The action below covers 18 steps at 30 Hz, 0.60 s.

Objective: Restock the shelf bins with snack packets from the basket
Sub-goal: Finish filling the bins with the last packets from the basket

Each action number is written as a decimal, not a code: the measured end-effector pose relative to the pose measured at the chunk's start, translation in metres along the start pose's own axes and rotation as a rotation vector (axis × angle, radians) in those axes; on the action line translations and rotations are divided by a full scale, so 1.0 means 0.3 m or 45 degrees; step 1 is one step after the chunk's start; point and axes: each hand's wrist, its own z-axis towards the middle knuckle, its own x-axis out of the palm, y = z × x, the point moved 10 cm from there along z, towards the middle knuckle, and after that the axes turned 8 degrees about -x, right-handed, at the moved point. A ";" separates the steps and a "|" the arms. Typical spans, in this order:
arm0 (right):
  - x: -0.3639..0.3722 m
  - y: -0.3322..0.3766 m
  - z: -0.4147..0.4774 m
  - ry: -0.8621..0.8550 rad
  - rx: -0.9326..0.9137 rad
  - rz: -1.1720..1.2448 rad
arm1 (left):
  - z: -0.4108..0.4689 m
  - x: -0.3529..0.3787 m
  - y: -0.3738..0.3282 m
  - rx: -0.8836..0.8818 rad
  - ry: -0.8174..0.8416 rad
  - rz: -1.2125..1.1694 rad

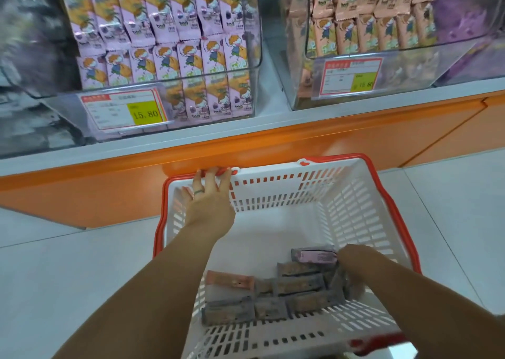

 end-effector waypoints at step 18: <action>-0.784 0.316 -0.664 -0.708 -0.678 0.641 | -0.261 -0.364 -0.096 0.348 0.671 -0.989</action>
